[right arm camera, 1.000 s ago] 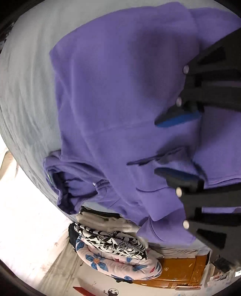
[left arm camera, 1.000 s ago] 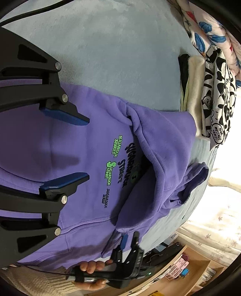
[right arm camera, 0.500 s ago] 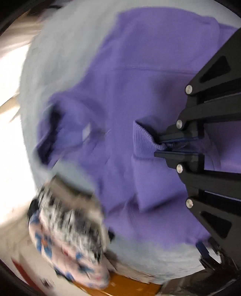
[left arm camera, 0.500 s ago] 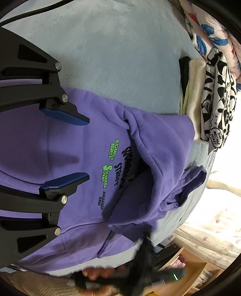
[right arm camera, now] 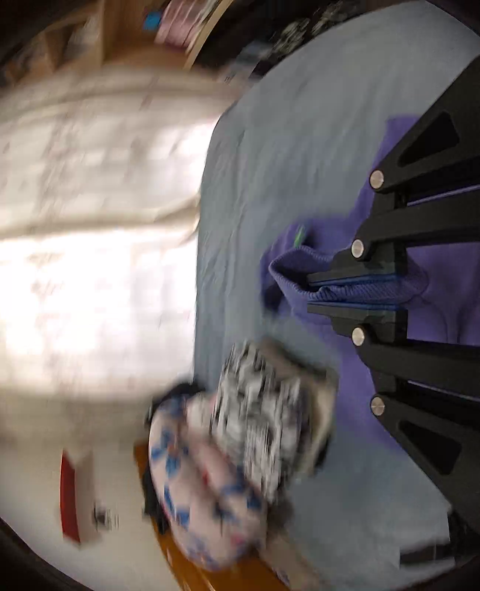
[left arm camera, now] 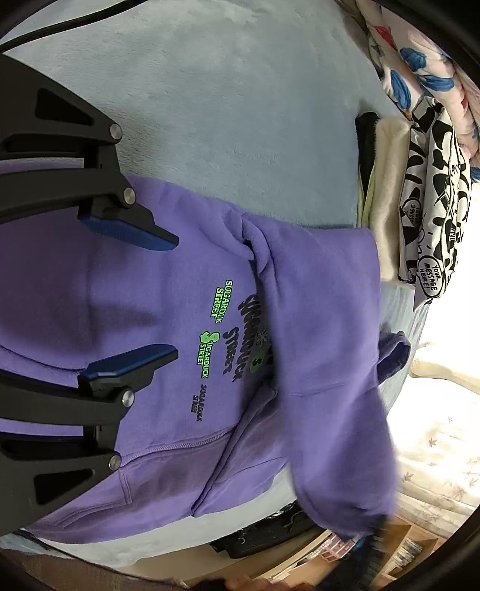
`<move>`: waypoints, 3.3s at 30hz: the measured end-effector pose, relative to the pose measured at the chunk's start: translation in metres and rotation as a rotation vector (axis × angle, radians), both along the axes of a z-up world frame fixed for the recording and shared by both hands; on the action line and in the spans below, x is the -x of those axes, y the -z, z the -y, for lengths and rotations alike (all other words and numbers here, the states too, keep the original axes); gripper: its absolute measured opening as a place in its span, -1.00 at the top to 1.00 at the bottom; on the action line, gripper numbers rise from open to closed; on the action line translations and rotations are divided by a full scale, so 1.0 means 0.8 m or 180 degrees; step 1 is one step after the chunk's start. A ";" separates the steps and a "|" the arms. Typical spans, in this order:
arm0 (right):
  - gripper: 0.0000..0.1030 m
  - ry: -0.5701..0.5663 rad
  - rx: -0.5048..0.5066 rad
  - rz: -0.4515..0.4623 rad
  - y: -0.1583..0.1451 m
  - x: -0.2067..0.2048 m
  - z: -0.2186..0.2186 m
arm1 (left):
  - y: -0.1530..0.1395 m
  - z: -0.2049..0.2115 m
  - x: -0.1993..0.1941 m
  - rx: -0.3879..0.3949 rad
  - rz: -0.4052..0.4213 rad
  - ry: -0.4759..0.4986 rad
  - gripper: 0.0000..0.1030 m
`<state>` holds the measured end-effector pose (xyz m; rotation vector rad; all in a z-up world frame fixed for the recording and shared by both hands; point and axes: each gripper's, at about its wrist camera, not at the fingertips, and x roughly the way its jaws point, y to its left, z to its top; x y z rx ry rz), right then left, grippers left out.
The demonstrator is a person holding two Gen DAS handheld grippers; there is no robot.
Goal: Fold large clothes
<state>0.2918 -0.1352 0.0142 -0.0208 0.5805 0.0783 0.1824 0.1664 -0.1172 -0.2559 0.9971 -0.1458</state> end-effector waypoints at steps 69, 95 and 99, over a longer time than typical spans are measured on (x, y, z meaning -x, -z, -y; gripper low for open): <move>0.81 0.0239 -0.0404 -0.1246 0.208 -0.079 0.056 | 0.036 0.082 -0.278 -0.1183 0.0055 -0.0010 -0.26; 0.91 0.0182 -0.0534 -0.1173 0.135 0.043 0.074 | -0.057 0.054 -0.154 -0.1030 0.0267 0.0041 -0.26; 0.90 0.0147 -0.0467 -0.1071 0.112 0.081 0.070 | -0.090 0.059 -0.113 -0.1039 0.0370 0.0079 -0.26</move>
